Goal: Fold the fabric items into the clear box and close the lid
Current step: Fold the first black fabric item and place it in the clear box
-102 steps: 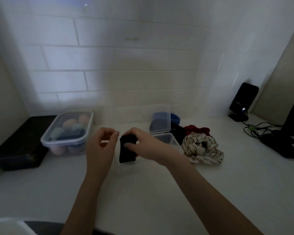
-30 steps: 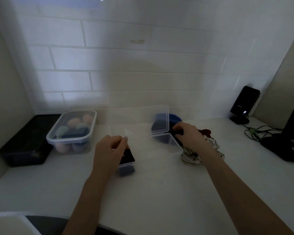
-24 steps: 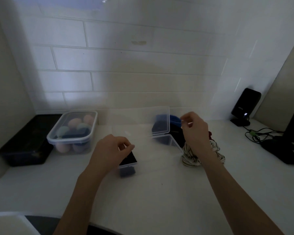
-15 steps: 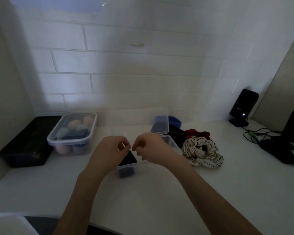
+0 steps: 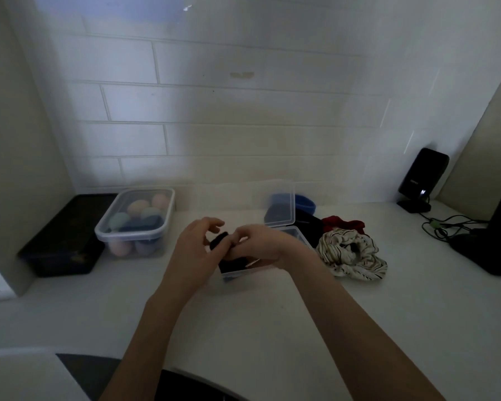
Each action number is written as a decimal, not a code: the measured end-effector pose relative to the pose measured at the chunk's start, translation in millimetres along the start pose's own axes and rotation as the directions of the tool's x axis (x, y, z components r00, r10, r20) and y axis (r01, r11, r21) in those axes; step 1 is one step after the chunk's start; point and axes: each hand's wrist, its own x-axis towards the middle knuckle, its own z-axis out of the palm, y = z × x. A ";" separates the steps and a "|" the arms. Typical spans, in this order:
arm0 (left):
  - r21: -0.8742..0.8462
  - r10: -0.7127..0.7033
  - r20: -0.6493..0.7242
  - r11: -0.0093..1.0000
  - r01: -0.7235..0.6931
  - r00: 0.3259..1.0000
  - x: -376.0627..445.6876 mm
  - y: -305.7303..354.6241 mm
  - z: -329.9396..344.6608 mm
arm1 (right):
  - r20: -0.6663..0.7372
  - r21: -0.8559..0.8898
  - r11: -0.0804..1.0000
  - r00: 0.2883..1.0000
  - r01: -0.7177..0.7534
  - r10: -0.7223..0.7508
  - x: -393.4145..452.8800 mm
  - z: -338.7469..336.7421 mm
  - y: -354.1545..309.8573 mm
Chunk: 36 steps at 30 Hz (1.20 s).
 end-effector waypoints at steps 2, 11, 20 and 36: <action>-0.107 -0.011 0.015 0.994 0.012 1.000 0.9 -0.7 -4.5 | -0.009 0.245 0.966 0.996 0.088 -0.088 -4.2 -9.2 5.9; -0.089 0.111 0.033 0.990 -0.108 0.993 6.4 6.9 -12.0 | -0.161 0.241 0.912 0.940 0.333 -0.301 -4.9 -7.9 10.5; 0.025 0.243 -0.075 0.970 -0.242 0.967 -2.1 1.4 -6.9 | 0.147 0.760 0.643 0.988 -0.088 -0.038 -13.4 -14.8 8.2; -0.109 0.082 0.021 0.991 -0.079 0.996 -14.4 -6.1 -20.9 | -0.090 0.319 0.945 0.991 -0.070 0.103 -14.7 2.5 3.1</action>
